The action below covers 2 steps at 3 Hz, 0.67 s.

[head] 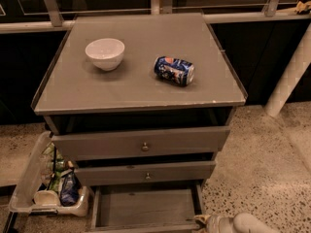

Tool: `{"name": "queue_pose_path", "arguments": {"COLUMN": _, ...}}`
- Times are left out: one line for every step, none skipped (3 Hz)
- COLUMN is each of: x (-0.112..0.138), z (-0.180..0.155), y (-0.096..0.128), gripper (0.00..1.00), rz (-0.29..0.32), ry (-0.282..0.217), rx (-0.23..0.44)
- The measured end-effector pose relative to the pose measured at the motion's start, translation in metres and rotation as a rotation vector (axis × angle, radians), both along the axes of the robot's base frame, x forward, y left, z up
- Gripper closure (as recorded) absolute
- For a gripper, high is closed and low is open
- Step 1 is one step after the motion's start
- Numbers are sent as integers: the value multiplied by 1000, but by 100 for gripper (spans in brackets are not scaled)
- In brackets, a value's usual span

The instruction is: Open bottom drawer

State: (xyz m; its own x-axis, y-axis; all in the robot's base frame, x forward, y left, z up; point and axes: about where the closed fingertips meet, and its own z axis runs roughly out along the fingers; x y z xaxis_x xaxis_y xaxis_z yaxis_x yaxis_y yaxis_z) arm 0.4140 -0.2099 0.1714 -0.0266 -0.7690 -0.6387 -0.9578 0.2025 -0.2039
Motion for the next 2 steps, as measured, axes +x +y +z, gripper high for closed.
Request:
{"name": "queue_pose_path", "arguments": {"x": 0, "z": 0, "y": 0, "gripper": 38, "rz": 0, "ry": 0, "rx": 0}}
{"name": "queue_pose_path", "arguments": {"x": 0, "z": 0, "y": 0, "gripper": 15, "rz": 0, "ry": 0, "rx": 0}}
